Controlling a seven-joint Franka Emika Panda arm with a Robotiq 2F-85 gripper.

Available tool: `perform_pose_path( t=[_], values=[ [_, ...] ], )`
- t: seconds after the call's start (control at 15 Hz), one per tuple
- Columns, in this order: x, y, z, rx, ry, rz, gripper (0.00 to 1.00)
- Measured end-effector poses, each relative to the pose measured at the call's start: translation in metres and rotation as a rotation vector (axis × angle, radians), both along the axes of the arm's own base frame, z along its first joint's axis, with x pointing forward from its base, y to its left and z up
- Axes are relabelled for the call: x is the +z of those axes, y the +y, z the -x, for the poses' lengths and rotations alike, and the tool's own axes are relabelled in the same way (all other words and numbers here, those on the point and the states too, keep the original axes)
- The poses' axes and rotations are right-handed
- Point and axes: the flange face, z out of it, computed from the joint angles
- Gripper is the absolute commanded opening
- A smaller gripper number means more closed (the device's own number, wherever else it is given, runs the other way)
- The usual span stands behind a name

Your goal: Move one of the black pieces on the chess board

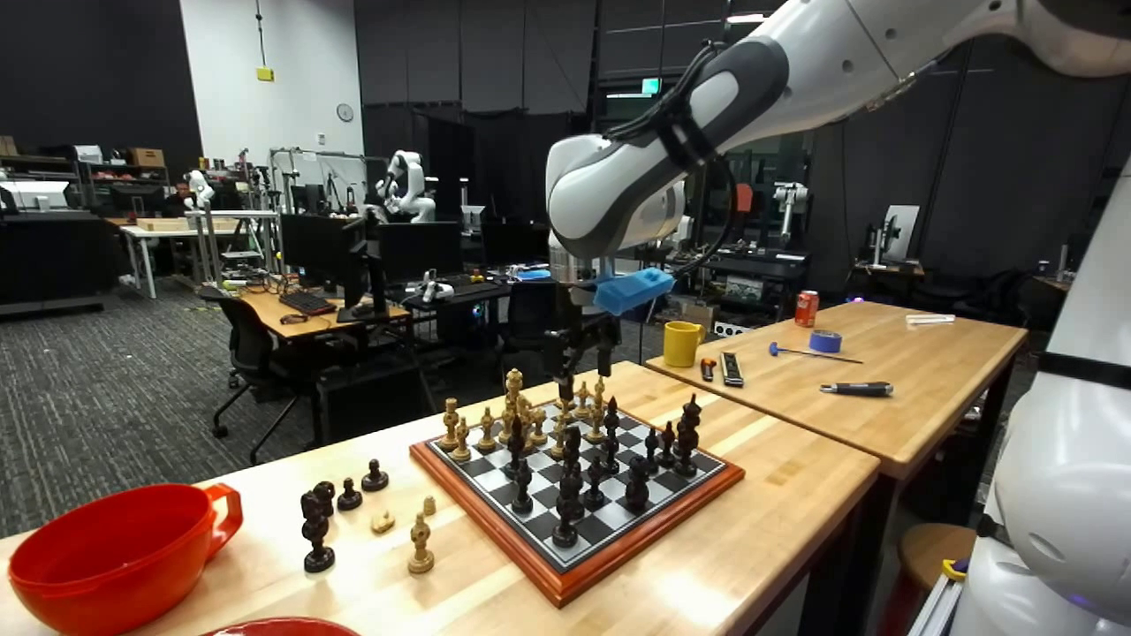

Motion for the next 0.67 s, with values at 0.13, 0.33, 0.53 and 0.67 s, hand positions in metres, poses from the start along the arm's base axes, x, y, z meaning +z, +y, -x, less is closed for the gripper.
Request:
perform_pose_path(
  t=[0.13, 0.33, 0.53, 0.67],
  values=[
    [-0.002, 0.002, 0.0, 0.003, 0.003, 0.0, 1.0],
    [-0.002, 0.007, 0.001, 0.013, 0.006, 0.001, 1.0],
    [-0.003, 0.014, 0.002, 0.027, 0.011, 0.002, 1.0],
    [-0.005, 0.017, 0.002, 0.032, 0.016, 0.0, 1.0]
  ],
)
